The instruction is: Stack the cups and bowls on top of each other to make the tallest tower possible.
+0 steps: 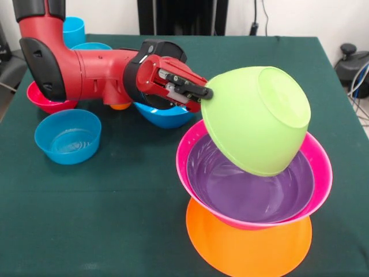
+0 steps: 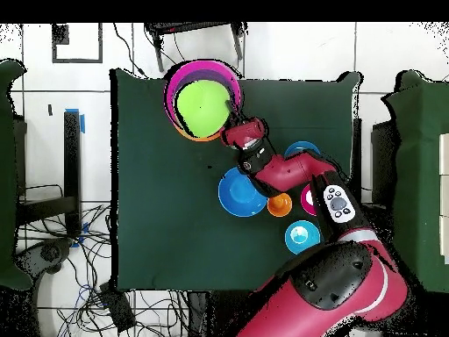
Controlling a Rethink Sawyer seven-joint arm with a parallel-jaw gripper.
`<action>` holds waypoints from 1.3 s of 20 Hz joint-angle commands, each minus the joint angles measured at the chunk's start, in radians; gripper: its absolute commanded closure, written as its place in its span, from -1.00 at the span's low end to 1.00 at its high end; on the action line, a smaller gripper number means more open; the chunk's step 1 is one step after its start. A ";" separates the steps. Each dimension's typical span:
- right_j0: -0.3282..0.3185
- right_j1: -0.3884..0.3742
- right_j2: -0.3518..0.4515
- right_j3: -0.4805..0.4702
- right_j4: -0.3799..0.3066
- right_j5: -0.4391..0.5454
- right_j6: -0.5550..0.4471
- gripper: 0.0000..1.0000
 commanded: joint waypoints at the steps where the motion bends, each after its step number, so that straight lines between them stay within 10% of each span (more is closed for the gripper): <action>1: 0.008 -0.010 -0.036 -0.081 -0.057 0.032 0.078 1.00; 26: 0.045 0.041 -0.029 -0.187 -0.026 0.051 0.067 1.00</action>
